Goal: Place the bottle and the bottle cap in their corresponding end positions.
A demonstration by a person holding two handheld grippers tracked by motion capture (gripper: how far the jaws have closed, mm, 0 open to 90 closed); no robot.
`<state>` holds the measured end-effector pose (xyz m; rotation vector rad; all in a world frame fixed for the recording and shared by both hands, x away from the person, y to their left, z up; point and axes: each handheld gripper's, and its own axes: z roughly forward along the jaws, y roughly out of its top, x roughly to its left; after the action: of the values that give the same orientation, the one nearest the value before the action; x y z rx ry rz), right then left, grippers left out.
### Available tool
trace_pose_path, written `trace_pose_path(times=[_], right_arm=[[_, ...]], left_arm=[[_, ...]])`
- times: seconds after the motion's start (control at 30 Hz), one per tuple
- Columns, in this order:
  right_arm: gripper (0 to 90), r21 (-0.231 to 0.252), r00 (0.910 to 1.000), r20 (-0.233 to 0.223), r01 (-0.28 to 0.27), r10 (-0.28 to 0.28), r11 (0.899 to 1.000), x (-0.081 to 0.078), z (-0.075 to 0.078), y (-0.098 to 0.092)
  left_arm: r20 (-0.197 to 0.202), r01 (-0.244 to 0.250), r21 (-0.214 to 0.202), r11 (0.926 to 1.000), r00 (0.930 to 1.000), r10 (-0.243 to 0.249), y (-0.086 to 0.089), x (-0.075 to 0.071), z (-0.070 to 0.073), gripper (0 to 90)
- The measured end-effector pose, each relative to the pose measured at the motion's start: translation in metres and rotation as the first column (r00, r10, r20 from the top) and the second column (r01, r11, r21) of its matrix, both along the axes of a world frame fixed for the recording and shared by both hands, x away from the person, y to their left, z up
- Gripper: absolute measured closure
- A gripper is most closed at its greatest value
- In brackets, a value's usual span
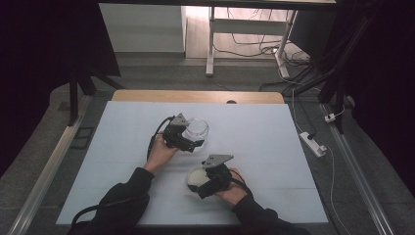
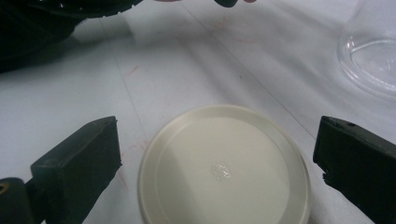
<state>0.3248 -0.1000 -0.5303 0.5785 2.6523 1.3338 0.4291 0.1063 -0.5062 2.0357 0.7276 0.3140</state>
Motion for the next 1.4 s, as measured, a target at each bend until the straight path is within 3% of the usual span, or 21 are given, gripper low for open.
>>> trace_pose_path(times=[0.5, 0.77, 1.17, 1.4], right_arm=[[0.5, 0.032, 0.9999, 0.002, -0.015, 0.015, 0.999, -0.006, 0.011, -0.006], [0.0, 0.061, 0.9998, 0.014, 0.010, -0.011, 0.998, -0.011, 0.021, -0.016], [0.0, 0.086, 0.9977, 0.020, 0.062, -0.064, 0.994, -0.016, 0.033, -0.034], [0.0, 0.082, 0.9964, 0.022, 0.079, -0.081, 0.993, -0.019, 0.037, -0.042]], left_arm=[[-0.018, 0.005, -0.027, 0.9996, 0.9998, -0.005, 0.018, -0.023, 0.010, 0.0], [-0.027, 0.005, -0.032, 0.9995, 0.9996, -0.006, 0.027, -0.041, 0.018, 0.0], [-0.075, 0.031, -0.105, 0.9940, 0.9964, -0.039, 0.048, -0.078, 0.025, 0.0], [-0.081, 0.036, -0.111, 0.9932, 0.9957, -0.045, 0.059, -0.101, 0.026, 0.0]])
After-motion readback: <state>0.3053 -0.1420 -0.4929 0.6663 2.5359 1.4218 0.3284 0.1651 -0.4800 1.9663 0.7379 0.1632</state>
